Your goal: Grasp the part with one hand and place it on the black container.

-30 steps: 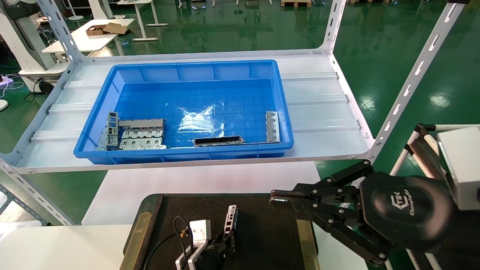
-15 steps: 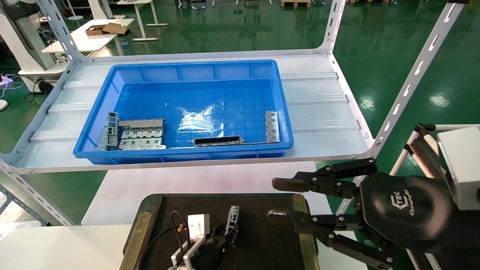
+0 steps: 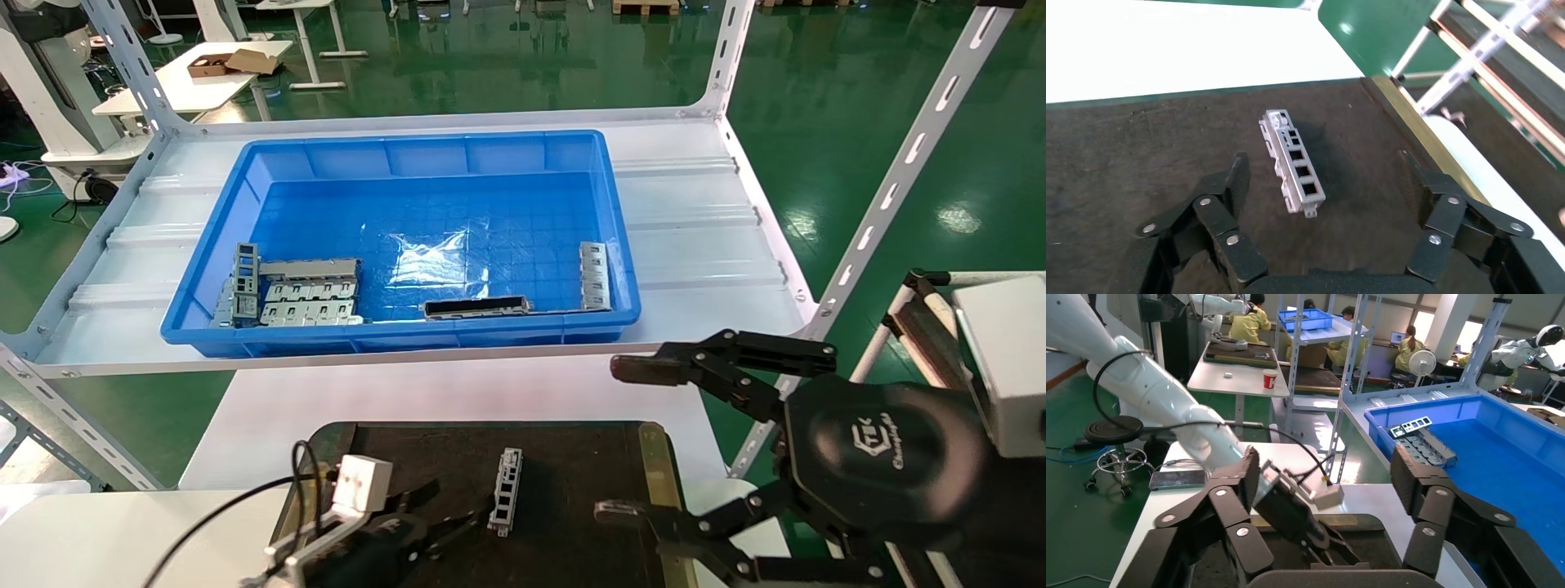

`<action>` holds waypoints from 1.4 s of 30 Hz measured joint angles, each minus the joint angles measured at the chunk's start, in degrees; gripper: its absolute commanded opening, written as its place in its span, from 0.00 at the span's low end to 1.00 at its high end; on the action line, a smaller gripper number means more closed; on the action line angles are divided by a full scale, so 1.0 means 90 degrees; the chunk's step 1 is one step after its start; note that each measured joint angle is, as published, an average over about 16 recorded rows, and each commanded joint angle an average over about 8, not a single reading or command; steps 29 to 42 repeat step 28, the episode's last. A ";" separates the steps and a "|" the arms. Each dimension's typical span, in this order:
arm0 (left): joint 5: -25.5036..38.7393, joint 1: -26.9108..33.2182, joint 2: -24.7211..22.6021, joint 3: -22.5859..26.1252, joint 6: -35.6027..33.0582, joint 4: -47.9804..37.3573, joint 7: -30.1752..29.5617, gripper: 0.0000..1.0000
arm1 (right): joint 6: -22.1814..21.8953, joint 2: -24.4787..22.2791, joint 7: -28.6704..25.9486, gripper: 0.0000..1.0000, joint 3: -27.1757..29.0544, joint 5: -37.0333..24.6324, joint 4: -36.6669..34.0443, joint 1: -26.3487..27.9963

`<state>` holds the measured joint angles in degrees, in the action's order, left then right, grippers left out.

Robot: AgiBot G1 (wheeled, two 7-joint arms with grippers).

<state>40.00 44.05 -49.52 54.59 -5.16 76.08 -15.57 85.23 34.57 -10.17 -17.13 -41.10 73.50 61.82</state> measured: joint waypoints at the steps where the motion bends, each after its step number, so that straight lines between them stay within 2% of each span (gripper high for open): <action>1: -0.0010 0.0000 0.0123 -0.0066 -0.0195 0.0010 0.0033 1.00 | 0.0000 0.0000 0.0000 1.00 0.0000 0.0000 0.0000 0.0000; 11: -0.0187 -0.0010 0.1079 -0.0853 -0.2285 -0.0196 0.0824 1.00 | -0.0002 -0.0001 0.0002 1.00 -0.0004 0.0002 0.0000 0.0001; 21: -0.0322 0.0112 0.1515 -0.1383 -0.4038 -0.0834 0.1910 1.00 | -0.0003 -0.0003 0.0003 1.00 -0.0007 0.0005 0.0000 0.0002; 28: -0.0332 0.0201 0.1578 -0.1480 -0.4501 -0.1094 0.2221 1.00 | -0.0003 -0.0003 0.0004 1.00 -0.0008 0.0006 0.0000 0.0002; 42: -0.0332 0.0201 0.1578 -0.1480 -0.4501 -0.1094 0.2221 1.00 | -0.0003 -0.0003 0.0004 1.00 -0.0008 0.0006 0.0000 0.0002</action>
